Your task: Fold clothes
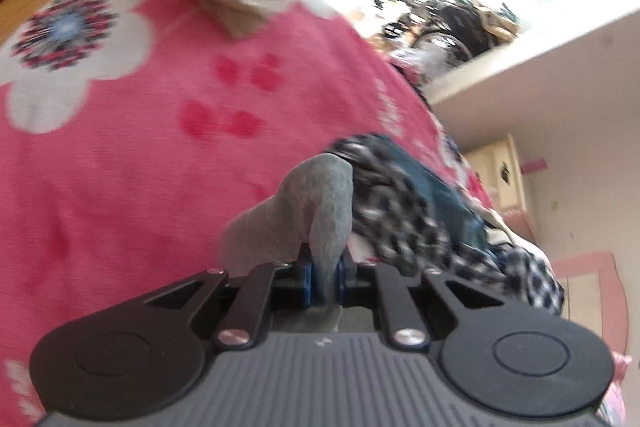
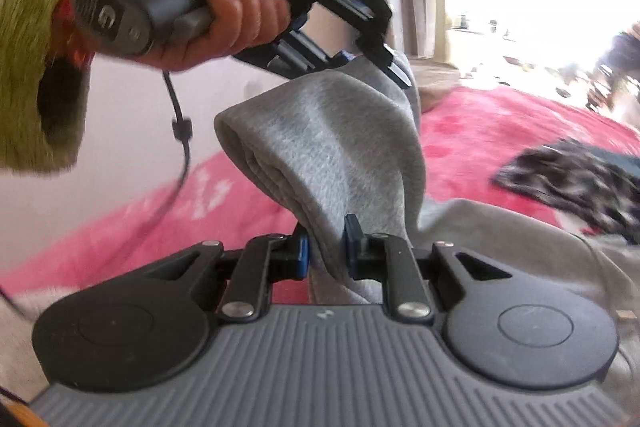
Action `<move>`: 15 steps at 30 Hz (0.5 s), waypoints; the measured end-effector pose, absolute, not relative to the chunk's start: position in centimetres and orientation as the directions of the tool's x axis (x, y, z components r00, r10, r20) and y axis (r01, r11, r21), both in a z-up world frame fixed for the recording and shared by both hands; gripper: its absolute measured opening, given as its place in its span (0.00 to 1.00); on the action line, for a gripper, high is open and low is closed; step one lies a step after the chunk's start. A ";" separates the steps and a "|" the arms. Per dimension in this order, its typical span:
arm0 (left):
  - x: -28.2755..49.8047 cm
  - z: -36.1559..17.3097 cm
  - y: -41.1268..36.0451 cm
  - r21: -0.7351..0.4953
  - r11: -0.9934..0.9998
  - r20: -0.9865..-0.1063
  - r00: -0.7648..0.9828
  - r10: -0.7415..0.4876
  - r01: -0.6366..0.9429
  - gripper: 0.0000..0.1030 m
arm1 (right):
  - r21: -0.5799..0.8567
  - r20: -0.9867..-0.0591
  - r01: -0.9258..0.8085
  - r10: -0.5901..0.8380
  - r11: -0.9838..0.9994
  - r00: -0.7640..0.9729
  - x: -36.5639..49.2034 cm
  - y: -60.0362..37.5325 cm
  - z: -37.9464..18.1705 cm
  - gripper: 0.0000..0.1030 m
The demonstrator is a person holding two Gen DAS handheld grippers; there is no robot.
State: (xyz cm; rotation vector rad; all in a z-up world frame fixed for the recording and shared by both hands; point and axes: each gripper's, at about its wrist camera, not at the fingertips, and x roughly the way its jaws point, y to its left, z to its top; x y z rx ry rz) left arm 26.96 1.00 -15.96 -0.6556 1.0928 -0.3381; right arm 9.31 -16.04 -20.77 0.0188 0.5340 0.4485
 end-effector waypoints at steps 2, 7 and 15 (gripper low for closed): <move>26.8 -15.2 -2.2 -0.635 0.772 -0.705 0.425 -0.568 -0.022 0.11 | 0.197 -0.460 -0.349 0.401 0.916 0.792 8.7 -18.5 -20.2 0.14; 26.5 -14.7 -10.6 -0.610 0.789 -0.713 0.385 -0.585 0.070 0.11 | 0.402 -0.418 -0.176 0.351 0.899 0.838 7.1 -25.1 -20.3 0.14; 26.4 -19.3 -22.8 -0.538 0.827 -0.788 0.252 -0.562 0.164 0.12 | 0.704 -0.427 0.134 0.265 0.697 0.864 4.9 -33.4 -24.4 0.13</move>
